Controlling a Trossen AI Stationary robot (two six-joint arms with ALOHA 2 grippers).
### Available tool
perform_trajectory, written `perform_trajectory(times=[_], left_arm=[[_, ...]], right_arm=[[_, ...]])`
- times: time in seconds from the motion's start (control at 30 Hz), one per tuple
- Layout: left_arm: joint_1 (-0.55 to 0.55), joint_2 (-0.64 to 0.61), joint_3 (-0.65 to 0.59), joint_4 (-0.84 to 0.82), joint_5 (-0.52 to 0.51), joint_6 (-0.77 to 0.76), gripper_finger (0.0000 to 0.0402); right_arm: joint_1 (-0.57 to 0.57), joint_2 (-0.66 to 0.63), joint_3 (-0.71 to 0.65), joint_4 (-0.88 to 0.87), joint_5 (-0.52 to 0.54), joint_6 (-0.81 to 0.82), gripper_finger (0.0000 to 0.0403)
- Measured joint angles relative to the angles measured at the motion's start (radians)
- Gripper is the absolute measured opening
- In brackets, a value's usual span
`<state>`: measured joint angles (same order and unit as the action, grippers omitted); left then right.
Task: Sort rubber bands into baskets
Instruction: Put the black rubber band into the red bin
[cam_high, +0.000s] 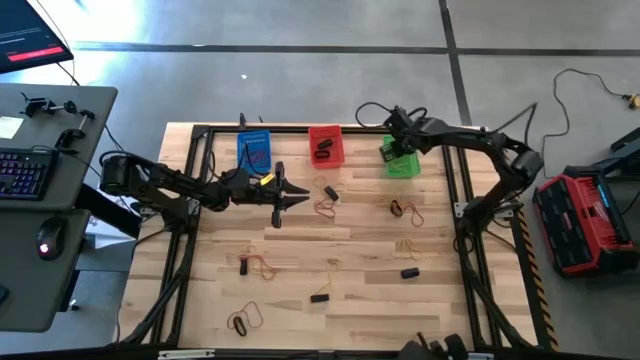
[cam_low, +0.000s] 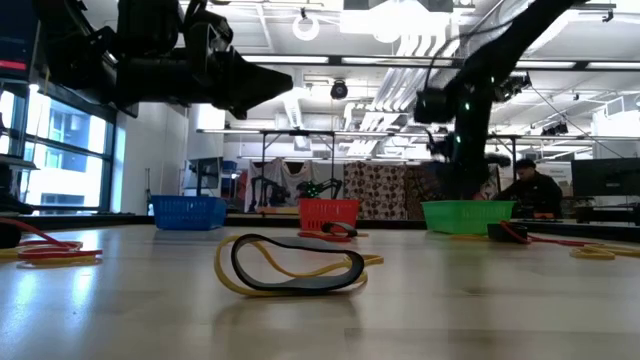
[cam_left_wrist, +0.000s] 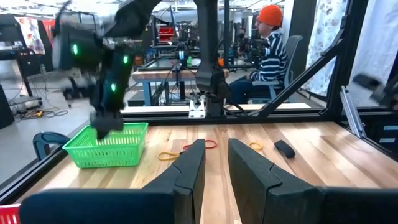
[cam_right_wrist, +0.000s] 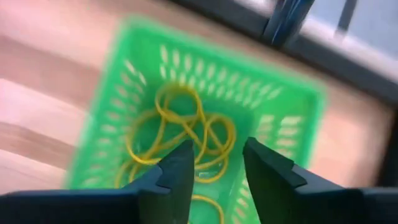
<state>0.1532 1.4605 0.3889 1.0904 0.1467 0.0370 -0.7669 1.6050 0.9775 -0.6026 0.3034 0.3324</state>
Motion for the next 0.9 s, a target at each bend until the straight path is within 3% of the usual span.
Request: perform_trajectory(times=[0.33,0.9], left_arm=[[0.0,0.0,0.0,-0.021,0.0,0.0,0.0062],[0.001,0.0,0.0,-0.117,-0.011,0.003,0.0062]], right_arm=[[0.202,-0.176,0.081,-0.014,0.036,-0.02,0.0008],[0.691,-0.184,0.081,-0.028,0.17,0.112,0.0001]])
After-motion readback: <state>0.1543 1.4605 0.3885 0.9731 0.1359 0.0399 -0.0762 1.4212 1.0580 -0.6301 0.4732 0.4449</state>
